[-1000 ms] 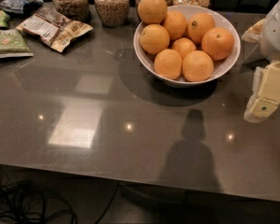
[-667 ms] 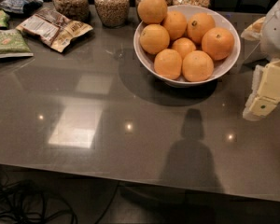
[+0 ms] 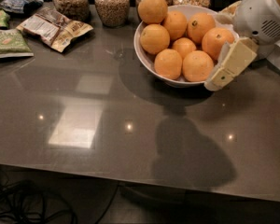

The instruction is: Pick orange from white bowl

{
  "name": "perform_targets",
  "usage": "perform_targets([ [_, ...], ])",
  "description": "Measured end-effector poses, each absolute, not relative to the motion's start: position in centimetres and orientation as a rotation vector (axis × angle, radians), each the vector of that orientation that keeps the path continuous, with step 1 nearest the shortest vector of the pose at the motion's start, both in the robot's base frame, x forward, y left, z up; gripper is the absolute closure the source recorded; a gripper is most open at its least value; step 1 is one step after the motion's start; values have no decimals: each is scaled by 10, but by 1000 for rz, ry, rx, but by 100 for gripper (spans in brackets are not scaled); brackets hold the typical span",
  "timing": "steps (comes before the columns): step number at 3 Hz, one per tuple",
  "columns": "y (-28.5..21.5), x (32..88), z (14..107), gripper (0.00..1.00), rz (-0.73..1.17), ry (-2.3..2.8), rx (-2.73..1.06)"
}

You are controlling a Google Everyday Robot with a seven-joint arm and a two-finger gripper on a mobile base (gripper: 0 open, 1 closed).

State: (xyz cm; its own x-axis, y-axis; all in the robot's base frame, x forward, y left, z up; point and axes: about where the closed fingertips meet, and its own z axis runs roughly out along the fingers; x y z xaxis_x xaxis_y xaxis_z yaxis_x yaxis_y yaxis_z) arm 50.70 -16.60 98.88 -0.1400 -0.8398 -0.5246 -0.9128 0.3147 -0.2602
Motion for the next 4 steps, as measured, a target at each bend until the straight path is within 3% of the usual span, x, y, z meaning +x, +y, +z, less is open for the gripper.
perform_targets([
  [1, -133, 547, 1006, 0, 298, 1901, -1409],
  [4, -116, 589, 1028, 0, 313, 1740, -1191],
])
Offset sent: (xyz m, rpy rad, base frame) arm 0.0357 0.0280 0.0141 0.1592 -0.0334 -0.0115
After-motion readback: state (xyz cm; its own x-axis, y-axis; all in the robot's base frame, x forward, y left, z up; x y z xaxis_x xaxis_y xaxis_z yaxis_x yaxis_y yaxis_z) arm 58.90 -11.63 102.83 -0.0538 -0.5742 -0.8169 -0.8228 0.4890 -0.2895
